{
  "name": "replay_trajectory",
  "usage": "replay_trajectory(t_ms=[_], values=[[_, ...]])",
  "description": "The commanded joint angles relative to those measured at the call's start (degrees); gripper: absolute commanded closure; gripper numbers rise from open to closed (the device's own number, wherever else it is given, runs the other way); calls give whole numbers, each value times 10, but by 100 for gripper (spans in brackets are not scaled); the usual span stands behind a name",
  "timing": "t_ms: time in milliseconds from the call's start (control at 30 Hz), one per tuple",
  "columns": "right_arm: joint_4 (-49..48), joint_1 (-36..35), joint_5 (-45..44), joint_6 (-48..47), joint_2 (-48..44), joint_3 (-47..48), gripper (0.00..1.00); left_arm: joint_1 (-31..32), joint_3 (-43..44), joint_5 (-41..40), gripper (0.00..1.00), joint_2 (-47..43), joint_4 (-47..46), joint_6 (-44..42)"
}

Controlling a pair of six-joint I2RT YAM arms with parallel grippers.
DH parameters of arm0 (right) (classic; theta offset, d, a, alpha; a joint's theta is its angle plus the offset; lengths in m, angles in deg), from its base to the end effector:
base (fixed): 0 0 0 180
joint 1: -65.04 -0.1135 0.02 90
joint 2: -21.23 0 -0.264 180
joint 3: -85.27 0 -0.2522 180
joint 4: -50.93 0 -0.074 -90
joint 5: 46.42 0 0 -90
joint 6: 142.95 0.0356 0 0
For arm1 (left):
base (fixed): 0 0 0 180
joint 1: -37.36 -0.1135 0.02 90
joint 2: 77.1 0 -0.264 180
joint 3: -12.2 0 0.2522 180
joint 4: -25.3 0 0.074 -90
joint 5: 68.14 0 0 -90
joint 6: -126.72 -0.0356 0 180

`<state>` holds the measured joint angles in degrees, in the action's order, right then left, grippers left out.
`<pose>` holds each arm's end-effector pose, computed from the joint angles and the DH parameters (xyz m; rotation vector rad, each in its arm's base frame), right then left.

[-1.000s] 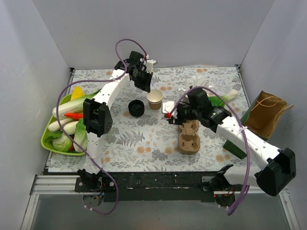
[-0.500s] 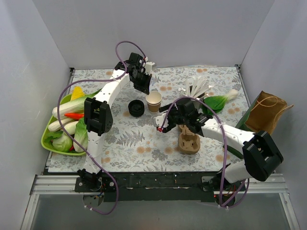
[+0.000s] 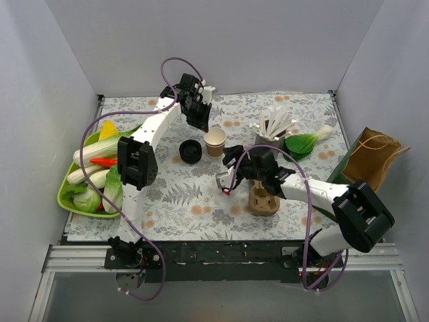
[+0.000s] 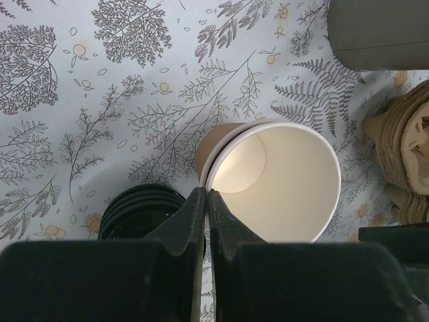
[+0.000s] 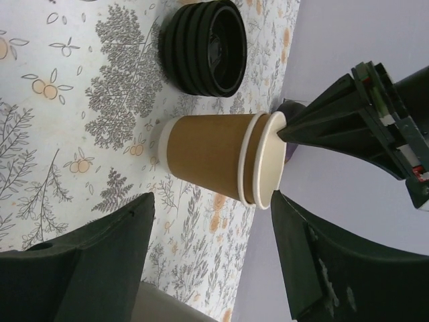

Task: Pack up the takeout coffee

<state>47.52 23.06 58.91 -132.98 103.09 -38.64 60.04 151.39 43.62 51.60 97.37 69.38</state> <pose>0.2241 0.2143 0.2240 -1.7841 0.7885 -0.1771 0.4415 -0.1988 0.2713 -0.1066 2.7695 -0.7968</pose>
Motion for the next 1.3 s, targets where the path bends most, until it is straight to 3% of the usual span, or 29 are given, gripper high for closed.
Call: replay_trajectory(t_ms=[0, 300, 1267], values=[[-90, 1, -6, -62, -1, -29, 22, 1, 27, 2, 100, -46, -6, 12], [-157, -5, -56, -51, 41, -28, 21, 0, 5, 16, 100, -65, 1, 12], [-146, -6, -101, -32, 117, 38, 24, 1, 14, 51, 100, -76, 7, 8]])
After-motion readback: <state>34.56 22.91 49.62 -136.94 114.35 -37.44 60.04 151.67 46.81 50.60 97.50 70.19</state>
